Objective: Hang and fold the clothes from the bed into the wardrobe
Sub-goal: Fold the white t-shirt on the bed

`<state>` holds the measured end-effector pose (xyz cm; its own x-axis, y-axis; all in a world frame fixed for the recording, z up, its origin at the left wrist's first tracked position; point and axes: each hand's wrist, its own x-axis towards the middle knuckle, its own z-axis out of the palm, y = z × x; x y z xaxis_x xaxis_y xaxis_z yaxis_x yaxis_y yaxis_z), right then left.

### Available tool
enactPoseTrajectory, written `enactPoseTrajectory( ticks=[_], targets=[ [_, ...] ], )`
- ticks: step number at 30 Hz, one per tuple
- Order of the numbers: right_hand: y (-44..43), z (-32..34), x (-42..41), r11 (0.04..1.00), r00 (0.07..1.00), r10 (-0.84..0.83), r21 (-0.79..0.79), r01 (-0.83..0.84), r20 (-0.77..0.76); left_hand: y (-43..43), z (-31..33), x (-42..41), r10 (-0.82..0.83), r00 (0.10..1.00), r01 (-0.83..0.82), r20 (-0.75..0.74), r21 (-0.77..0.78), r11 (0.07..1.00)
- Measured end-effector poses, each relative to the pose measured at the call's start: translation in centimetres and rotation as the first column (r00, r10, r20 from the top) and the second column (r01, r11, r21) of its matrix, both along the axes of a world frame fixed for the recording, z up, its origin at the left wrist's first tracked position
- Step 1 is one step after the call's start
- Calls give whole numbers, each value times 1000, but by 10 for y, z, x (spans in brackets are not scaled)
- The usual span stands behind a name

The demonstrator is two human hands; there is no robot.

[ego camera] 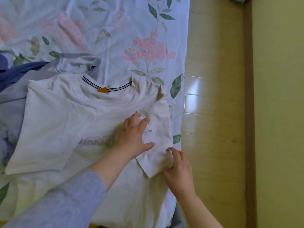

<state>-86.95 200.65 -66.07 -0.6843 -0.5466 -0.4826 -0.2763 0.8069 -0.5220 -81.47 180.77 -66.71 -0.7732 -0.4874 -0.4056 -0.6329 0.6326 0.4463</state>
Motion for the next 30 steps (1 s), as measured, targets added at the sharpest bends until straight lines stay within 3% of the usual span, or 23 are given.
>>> enactPoseTrajectory(
  ticks=[6, 8, 10, 12, 15, 18, 20, 22, 25, 27, 30],
  targets=[
    [7, -7, -1, 991, 986, 128, -15, -131, -108, -20, -4, -31, 128, 960, -111, 250, -79, 991],
    [7, -8, -2, 994, 989, 71, -73, -81, -132, -31, -7, -26, 174, 963, -166, 206, -57, 985],
    [9, -10, -3, 990, 988, 13, -133, -34, -157, -38, -10, -17, 330, 939, -334, 101, 32, 942],
    [11, -13, -1, 991, 996, -18, -136, 5, -91, -49, -13, -9, 573, 818, -571, 47, 181, 800],
    [14, -13, 0, 983, 985, -79, -150, 102, 155, -67, -15, -2, 796, 567, -790, 214, 416, 451],
    [17, -12, -2, 972, 967, -118, -174, 159, 226, -70, -16, 5, 859, 385, -808, 337, 573, 138],
    [17, -13, -2, 952, 954, -212, -175, 251, 214, -66, -15, 8, 858, 350, -783, 375, 621, 48],
    [14, -15, 1, 900, 905, -344, -187, 394, 249, -62, -12, 8, 838, 376, -763, 395, 645, 38],
    [7, -16, 7, 859, 863, -396, -206, 469, 315, -49, -17, 9, 788, 479, -792, 387, 578, 197],
    [0, -14, 8, 839, 839, -413, -211, 502, 353, -33, -24, 9, 784, 491, -802, 381, 548, 236],
    [3, -12, 7, 858, 886, -404, -240, 454, 230, -23, -32, 13, 834, 469, -856, 291, 383, 348]
  ],
)
